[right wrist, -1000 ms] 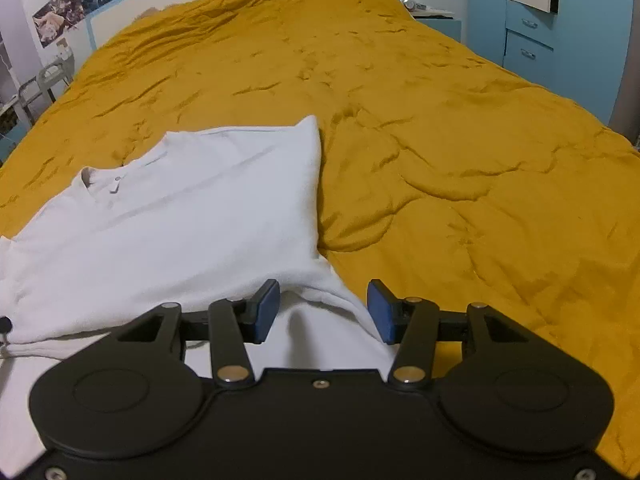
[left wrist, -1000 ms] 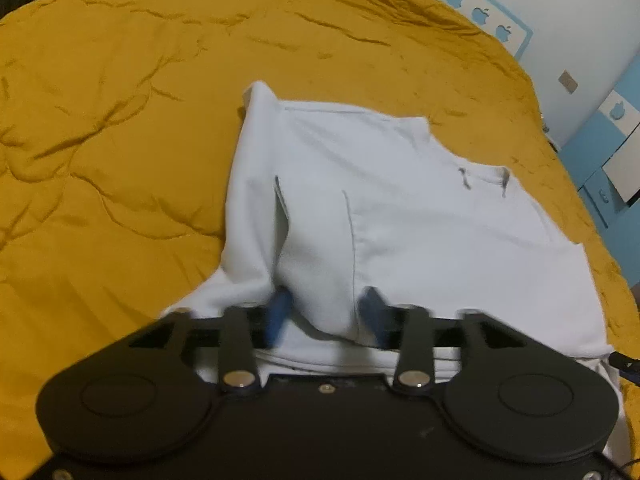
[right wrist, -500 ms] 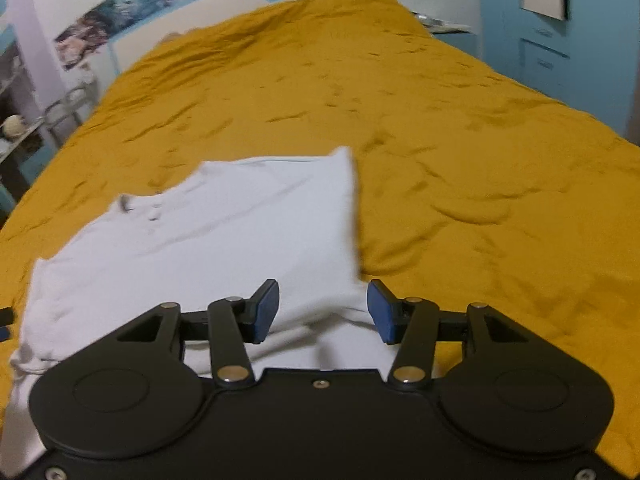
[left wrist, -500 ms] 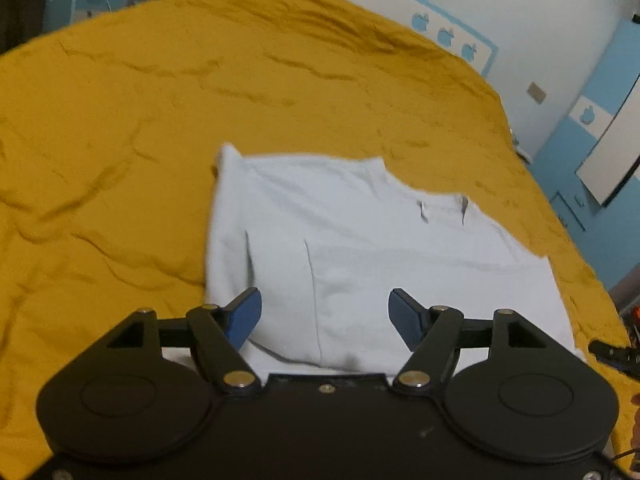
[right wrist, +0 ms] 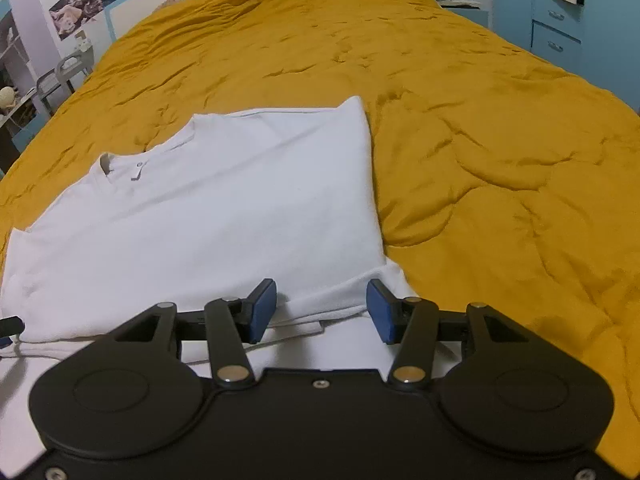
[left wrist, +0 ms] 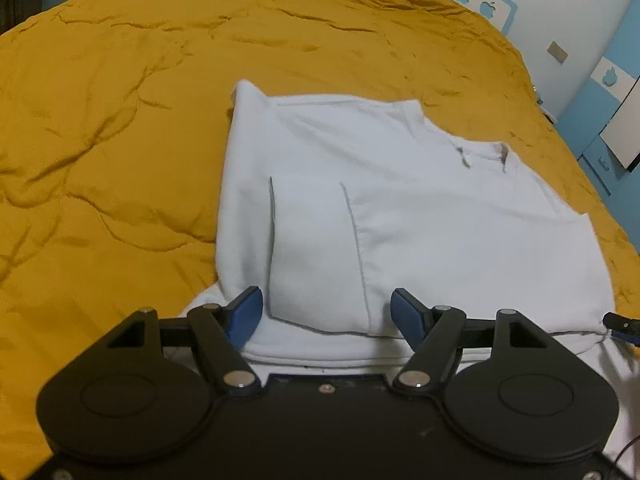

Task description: Fold small clothes

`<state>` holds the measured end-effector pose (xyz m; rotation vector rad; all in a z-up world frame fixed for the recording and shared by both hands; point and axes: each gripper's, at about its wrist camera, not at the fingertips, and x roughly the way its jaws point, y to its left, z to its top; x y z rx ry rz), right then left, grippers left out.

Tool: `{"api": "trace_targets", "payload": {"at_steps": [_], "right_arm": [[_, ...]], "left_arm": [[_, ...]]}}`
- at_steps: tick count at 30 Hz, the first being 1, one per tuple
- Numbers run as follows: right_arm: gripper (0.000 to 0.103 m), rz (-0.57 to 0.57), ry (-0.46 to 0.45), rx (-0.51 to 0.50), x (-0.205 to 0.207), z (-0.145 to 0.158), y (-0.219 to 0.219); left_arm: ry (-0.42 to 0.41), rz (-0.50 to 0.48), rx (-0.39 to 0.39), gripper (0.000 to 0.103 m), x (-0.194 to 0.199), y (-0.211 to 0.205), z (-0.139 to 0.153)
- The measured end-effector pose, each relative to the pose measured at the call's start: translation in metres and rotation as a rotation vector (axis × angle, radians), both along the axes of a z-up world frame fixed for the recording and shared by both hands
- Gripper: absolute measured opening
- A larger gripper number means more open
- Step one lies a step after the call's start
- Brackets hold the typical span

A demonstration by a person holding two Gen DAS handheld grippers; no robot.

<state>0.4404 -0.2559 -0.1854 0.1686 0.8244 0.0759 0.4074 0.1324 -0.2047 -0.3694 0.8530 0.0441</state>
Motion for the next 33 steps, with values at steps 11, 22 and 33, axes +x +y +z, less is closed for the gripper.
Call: {"api": "trace_targets", "payload": {"at_steps": [11, 22, 33], "right_arm": [[0.064, 0.041, -0.108, 0.013, -0.087, 0.075, -0.027], [0.067, 0.111, -0.062, 0.023, -0.205, 0.072, -0.067], [0.061, 0.136, 0.037, 0.033, -0.271, 0.035, -0.094]], "left_arm": [[-0.072, -0.061, 0.085, 0.085, -0.097, -0.001, 0.081], [-0.045, -0.076, 0.056, 0.086, -0.227, -0.018, 0.071], [0.01, -0.029, -0.022, 0.086, -0.306, -0.013, 0.047]]}}
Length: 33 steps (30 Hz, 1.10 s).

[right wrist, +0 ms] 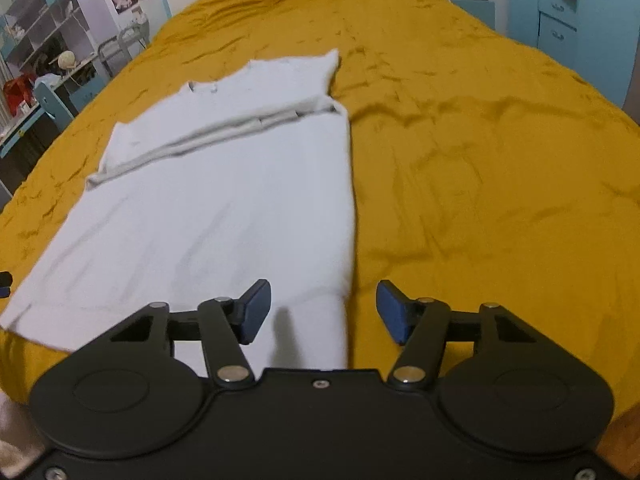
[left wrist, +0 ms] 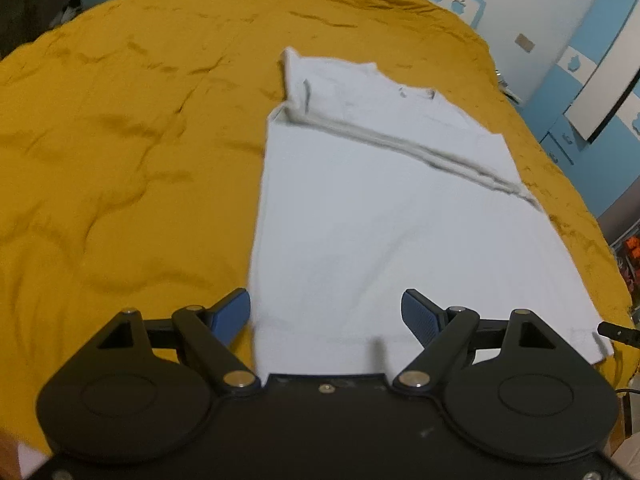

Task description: Fold small clothes

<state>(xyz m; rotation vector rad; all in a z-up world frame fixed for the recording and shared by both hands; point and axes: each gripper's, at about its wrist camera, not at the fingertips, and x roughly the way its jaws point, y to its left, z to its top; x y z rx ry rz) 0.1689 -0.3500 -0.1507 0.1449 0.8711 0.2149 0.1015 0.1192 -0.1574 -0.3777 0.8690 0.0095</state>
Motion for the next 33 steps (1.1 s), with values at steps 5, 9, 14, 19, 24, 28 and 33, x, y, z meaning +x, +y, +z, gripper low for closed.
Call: {"api": "trace_targets", "payload": {"at_steps": [5, 9, 14, 19, 24, 28, 33], "right_arm": [[0.061, 0.002, 0.018, 0.023, -0.011, -0.01, -0.004], [0.064, 0.007, 0.021, 0.041, -0.013, -0.014, -0.002], [0.064, 0.033, 0.028, 0.065, -0.015, -0.017, 0.004], [0.063, 0.039, 0.041, 0.078, -0.012, -0.022, 0.009], [0.039, 0.049, 0.042, 0.071, -0.008, -0.022, 0.015], [0.023, 0.022, 0.05, 0.084, -0.007, -0.02, 0.013], [0.01, -0.006, 0.059, 0.152, -0.007, -0.013, 0.005]], "left_arm": [[0.026, -0.01, -0.004, 0.087, -0.016, -0.001, -0.013], [0.02, -0.009, -0.023, 0.091, -0.015, 0.0, -0.02], [0.029, 0.003, -0.057, 0.094, -0.01, 0.003, -0.024], [0.037, 0.004, -0.044, 0.095, -0.008, 0.0, -0.028], [0.033, 0.018, 0.017, 0.07, -0.008, -0.007, -0.026], [0.021, 0.043, 0.044, 0.032, -0.009, -0.004, -0.023], [0.023, 0.094, -0.061, 0.005, -0.011, 0.016, -0.017]]}}
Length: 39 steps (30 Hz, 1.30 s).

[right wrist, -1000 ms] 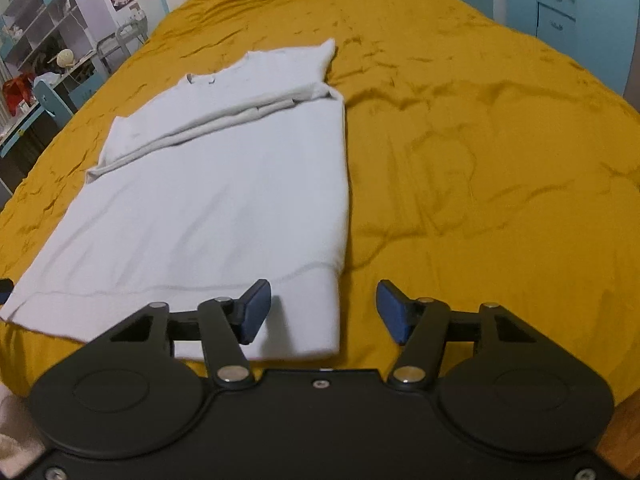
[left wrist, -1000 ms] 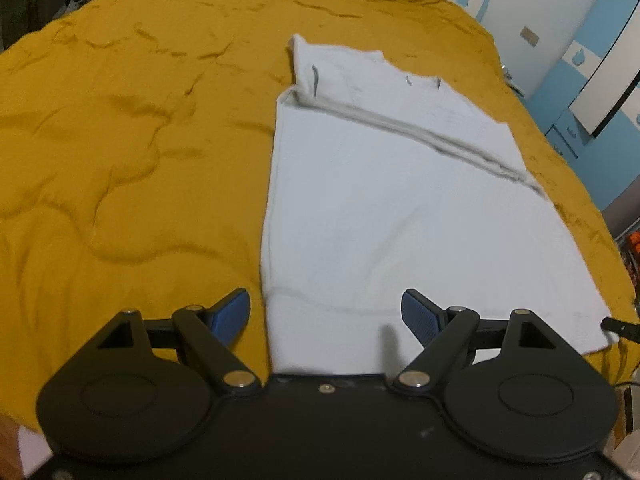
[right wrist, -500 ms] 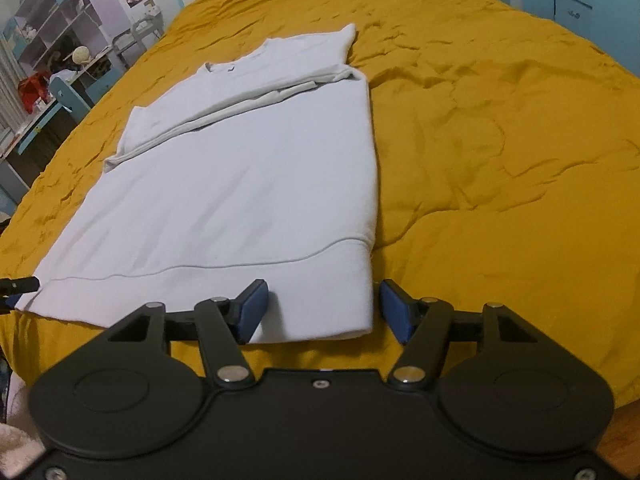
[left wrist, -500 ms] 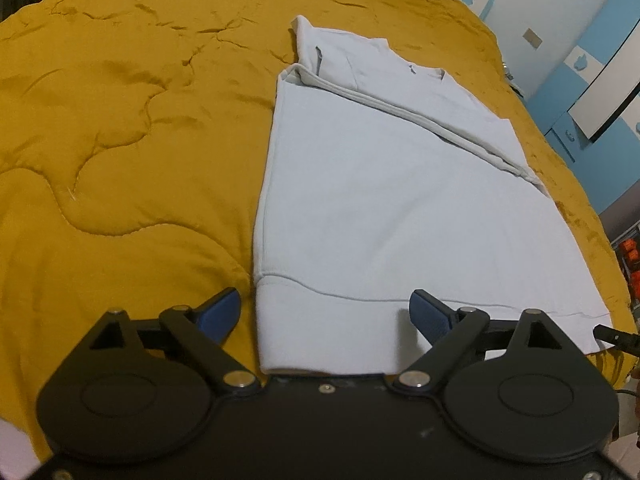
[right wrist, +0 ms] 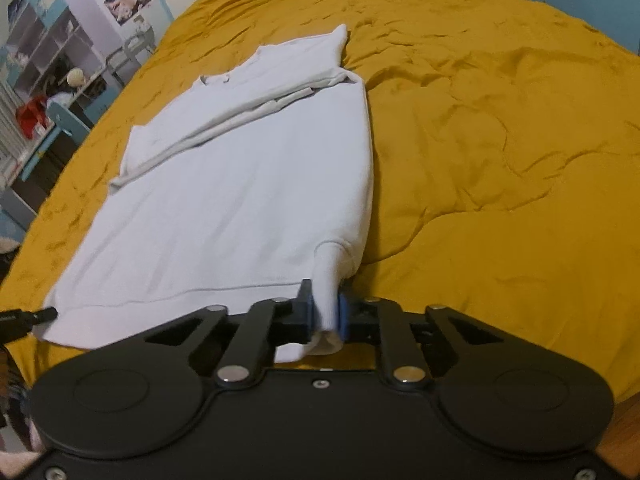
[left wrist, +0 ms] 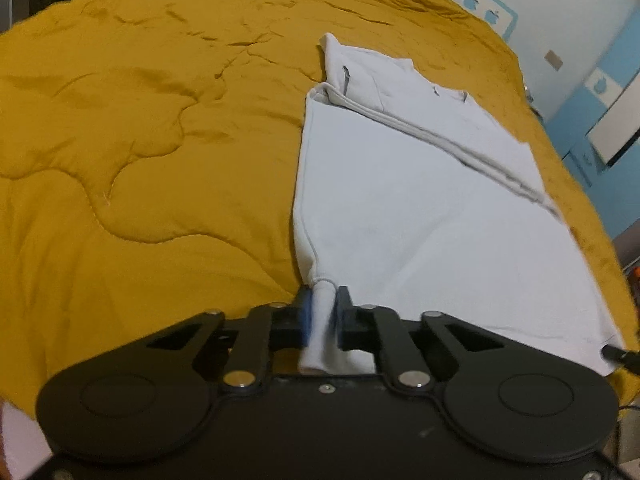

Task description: Fold small clothes

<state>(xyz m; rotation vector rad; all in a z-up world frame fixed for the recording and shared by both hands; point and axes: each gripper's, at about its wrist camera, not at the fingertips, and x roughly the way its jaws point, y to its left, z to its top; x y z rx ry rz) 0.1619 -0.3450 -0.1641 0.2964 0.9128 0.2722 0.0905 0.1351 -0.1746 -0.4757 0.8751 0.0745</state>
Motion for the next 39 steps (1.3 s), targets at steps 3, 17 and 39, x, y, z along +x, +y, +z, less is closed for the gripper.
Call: {"api": "trace_targets", "payload": {"at_steps": [3, 17, 39], "right_arm": [[0.009, 0.002, -0.015, 0.03, 0.0, 0.01, -0.001], [0.008, 0.001, -0.148, 0.204, 0.048, 0.07, -0.001], [0.07, -0.232, -0.161, 0.122, 0.405, 0.056, 0.064]], "left_arm": [[-0.021, -0.006, -0.016, 0.003, 0.0, 0.001, 0.009], [-0.189, -0.05, -0.049, 0.003, 0.062, 0.01, 0.073], [-0.162, 0.074, 0.072, 0.031, 0.419, 0.071, 0.043]]}}
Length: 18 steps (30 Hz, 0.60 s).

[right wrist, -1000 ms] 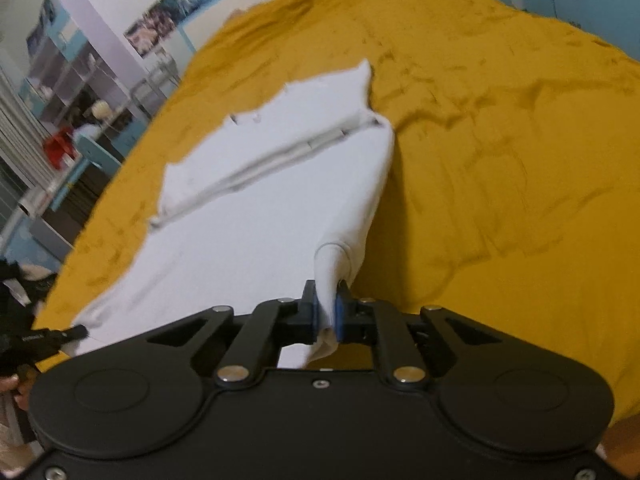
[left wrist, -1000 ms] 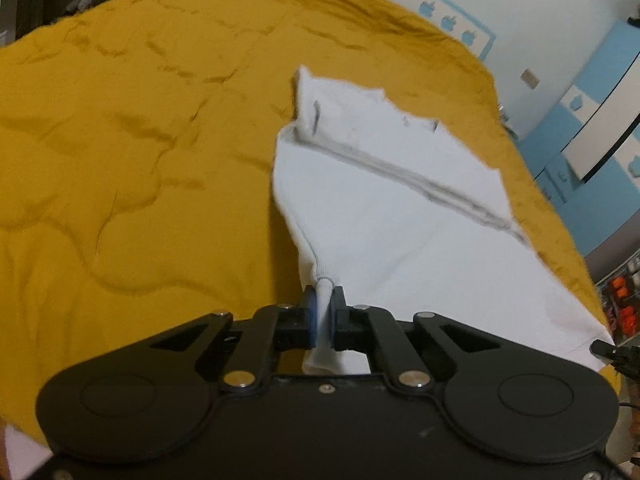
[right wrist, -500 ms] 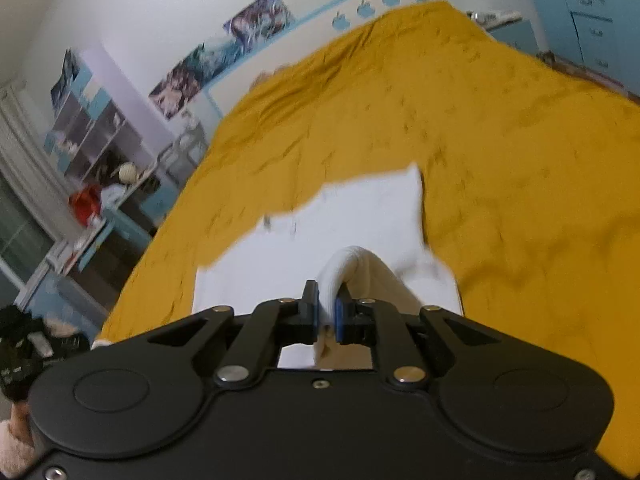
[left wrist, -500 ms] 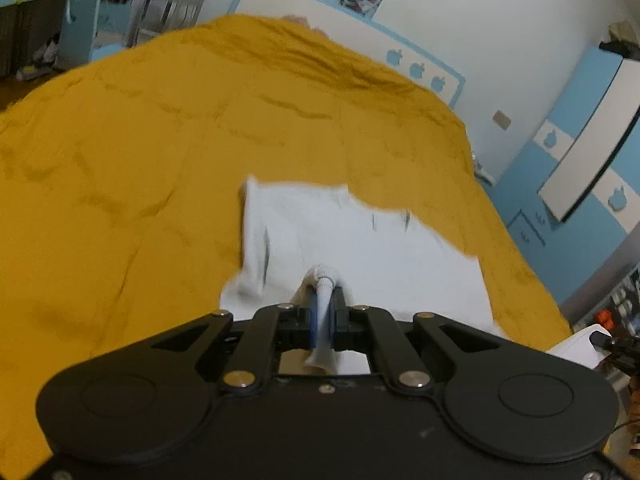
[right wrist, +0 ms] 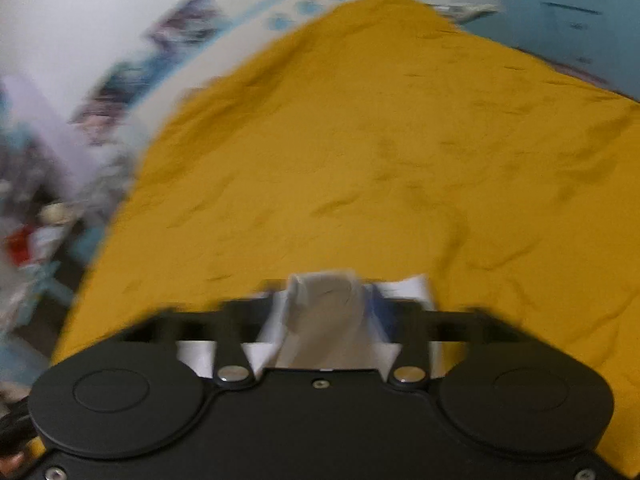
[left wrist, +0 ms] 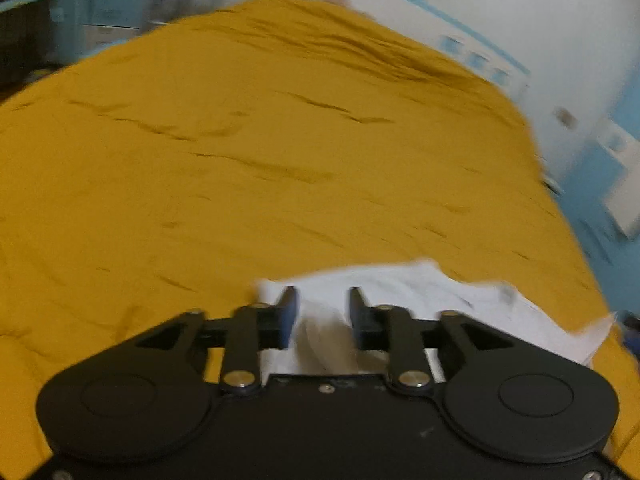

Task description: Fold small clothes

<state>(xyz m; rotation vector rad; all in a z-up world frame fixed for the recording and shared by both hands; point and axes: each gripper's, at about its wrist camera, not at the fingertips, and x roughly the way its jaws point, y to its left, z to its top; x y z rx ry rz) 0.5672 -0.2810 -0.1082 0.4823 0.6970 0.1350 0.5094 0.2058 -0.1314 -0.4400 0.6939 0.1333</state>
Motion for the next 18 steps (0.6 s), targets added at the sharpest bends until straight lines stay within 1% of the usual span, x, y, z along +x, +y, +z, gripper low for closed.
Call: {"api": "trace_targets", "payload": {"at_steps": [1, 2, 3, 4, 5, 7, 8, 9, 12, 13, 16, 18], "right_arm": [[0.07, -0.034, 0.006, 0.003, 0.003, -0.006, -0.001], [0.07, -0.04, 0.017, 0.033, 0.002, -0.011, -0.004], [0.07, -0.029, 0.025, 0.066, -0.002, -0.015, -0.007], [0.07, -0.016, 0.03, 0.084, -0.009, -0.017, -0.009], [0.07, -0.001, 0.03, 0.079, -0.019, -0.018, -0.009], [0.07, 0.048, 0.025, 0.041, -0.046, -0.015, -0.008], [0.07, 0.061, 0.03, 0.029, -0.06, -0.015, -0.009], [0.07, 0.073, 0.034, 0.025, -0.075, -0.014, -0.012], [0.07, 0.113, 0.058, 0.054, -0.126, -0.017, -0.025], [0.07, 0.114, 0.071, 0.066, -0.135, -0.024, -0.035], [0.07, 0.113, 0.126, 0.097, -0.16, -0.04, -0.041], [0.07, 0.092, 0.163, 0.123, -0.17, -0.053, -0.046]], "left_arm": [[-0.021, 0.016, -0.027, 0.033, -0.002, 0.005, -0.001], [-0.044, 0.023, -0.069, 0.037, -0.008, 0.009, -0.001], [-0.049, 0.015, -0.081, 0.038, -0.014, 0.01, 0.0], [-0.043, 0.0, -0.07, 0.038, -0.021, 0.009, 0.0], [-0.032, -0.02, -0.04, 0.038, -0.029, 0.005, 0.0], [0.009, -0.054, 0.016, 0.038, -0.052, -0.004, -0.002], [0.024, -0.058, 0.024, 0.038, -0.062, -0.005, -0.003], [0.038, -0.067, 0.023, 0.042, -0.078, -0.008, -0.007], [0.095, -0.079, -0.025, 0.045, -0.12, -0.013, -0.025], [0.116, -0.078, -0.045, 0.045, -0.13, -0.016, -0.033], [0.156, -0.076, -0.108, 0.045, -0.156, -0.023, -0.057], [0.182, -0.066, -0.17, 0.045, -0.167, -0.031, -0.071]]}}
